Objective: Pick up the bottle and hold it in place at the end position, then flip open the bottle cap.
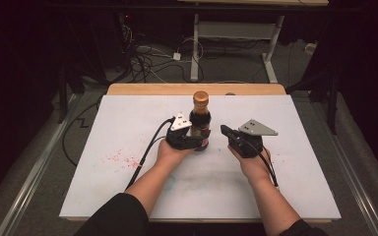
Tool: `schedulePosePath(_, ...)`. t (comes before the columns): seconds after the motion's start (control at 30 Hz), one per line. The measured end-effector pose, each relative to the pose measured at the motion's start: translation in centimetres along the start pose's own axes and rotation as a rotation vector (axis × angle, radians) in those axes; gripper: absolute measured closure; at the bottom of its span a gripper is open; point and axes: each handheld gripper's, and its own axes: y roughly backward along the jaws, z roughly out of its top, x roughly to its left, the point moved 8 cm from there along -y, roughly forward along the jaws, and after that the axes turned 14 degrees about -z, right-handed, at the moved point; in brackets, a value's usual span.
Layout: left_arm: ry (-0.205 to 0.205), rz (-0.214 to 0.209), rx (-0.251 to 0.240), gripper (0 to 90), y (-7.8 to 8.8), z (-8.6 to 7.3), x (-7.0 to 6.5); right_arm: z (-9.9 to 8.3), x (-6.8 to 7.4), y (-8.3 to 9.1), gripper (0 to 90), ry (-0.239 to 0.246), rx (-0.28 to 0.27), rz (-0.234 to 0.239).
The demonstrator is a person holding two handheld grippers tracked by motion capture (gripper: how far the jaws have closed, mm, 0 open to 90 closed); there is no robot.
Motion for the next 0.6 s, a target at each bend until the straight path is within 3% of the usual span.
schedulePosePath(0.37, -0.003, -0.002, -0.009, 28.2, 0.1, 0.0, 0.0, 1.9, -0.1, 0.2, 90.0, -0.004, -0.034, 0.005)
schedulePosePath(0.6, -0.003, -0.003, -0.015, 28.2, 0.1, 0.0, 0.0, 3.7, 0.3, 0.4, 90.0, -0.007, -0.044, 0.036)
